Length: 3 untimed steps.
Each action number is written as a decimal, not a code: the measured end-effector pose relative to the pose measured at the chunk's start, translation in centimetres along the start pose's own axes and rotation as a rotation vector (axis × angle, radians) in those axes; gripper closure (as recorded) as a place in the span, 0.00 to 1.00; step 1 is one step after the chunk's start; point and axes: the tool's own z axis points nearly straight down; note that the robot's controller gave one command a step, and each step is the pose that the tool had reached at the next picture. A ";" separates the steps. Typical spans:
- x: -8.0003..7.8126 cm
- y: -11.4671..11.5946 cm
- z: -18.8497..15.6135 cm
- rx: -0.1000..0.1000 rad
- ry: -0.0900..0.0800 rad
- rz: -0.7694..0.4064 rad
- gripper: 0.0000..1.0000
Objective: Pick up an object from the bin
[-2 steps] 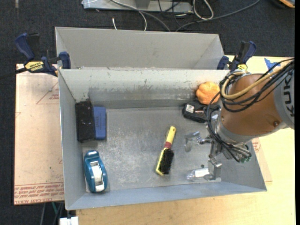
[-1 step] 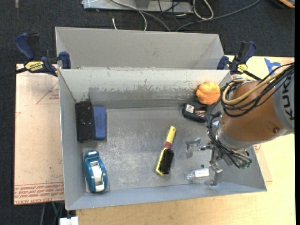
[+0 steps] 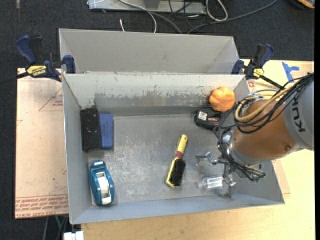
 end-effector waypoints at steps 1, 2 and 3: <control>0.0 0.3 1.3 -0.005 0.014 0.061 1.00; -0.1 0.5 1.1 -0.007 0.017 0.072 1.00; -0.1 0.5 0.8 -0.007 0.017 0.074 1.00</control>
Offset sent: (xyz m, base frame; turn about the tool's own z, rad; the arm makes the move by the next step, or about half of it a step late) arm 0.0000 0.0000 0.0000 0.0000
